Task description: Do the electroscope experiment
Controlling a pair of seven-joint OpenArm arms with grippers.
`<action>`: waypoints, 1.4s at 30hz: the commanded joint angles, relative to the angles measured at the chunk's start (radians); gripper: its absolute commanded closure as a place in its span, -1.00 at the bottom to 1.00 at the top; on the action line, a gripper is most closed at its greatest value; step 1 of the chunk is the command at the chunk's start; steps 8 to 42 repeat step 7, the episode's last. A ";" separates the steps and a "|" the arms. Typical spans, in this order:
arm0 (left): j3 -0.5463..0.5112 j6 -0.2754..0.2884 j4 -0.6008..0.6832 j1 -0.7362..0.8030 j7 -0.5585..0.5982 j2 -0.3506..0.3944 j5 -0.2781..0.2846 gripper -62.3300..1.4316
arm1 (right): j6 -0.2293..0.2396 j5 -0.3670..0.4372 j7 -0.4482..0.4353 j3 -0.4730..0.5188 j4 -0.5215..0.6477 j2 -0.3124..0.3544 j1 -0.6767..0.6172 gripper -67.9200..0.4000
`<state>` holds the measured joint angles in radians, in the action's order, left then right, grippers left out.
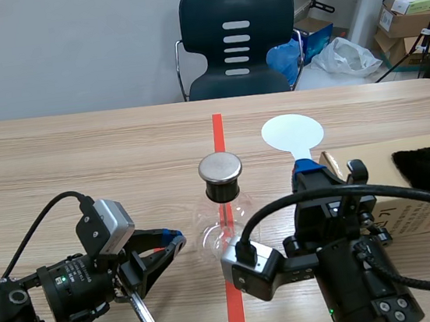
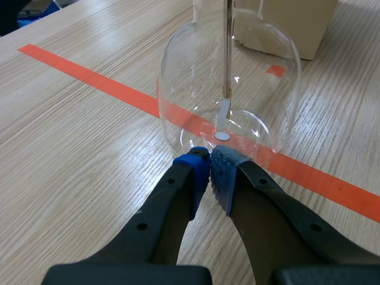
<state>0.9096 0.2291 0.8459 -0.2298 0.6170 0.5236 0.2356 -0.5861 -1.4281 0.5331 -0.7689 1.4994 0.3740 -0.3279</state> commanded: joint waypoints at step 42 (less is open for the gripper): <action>-0.001 -0.001 0.017 -0.005 0.014 0.004 0.006 0.78 | -0.008 -0.005 0.007 0.002 0.014 0.005 0.006 0.96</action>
